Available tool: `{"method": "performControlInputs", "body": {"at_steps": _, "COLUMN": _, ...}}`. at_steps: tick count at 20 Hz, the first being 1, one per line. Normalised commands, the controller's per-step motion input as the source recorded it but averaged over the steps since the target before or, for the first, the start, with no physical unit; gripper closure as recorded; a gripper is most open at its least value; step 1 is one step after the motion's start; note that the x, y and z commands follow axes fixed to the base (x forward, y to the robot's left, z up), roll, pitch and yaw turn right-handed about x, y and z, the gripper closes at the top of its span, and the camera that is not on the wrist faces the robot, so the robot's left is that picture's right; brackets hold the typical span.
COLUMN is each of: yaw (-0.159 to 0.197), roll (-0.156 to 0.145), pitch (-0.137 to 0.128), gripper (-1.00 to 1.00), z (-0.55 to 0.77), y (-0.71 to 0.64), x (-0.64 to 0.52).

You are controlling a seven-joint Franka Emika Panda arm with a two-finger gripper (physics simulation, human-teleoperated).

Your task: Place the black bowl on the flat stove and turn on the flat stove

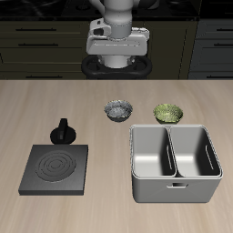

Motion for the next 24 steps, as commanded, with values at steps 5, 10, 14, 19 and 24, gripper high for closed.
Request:
{"method": "performControlInputs", "body": {"at_steps": 5, "yaw": -0.016, "roll": -0.017, "pitch": 0.027, "gripper": -1.00, "z": -0.37, "y": -0.13, "x": 0.05}}
{"method": "performControlInputs", "body": {"at_steps": 10, "yaw": -0.010, "roll": 0.000, "pitch": 0.019, "gripper": -1.00, "z": -0.32, "y": -0.03, "x": 0.03}}
{"method": "performControlInputs", "body": {"at_steps": 14, "yaw": -0.011, "roll": 0.005, "pitch": -0.002, "gripper": -1.00, "z": -0.30, "y": 0.02, "x": 0.03}}
{"method": "performControlInputs", "body": {"at_steps": 19, "yaw": -0.043, "roll": 0.010, "pitch": 0.003, "gripper": -1.00, "z": -0.35, "y": 0.04, "x": 0.04}}
{"method": "performControlInputs", "body": {"at_steps": 24, "yaw": -0.021, "roll": -0.011, "pitch": 0.036, "gripper": -1.00, "z": -0.39, "y": 0.00, "x": 0.06}}
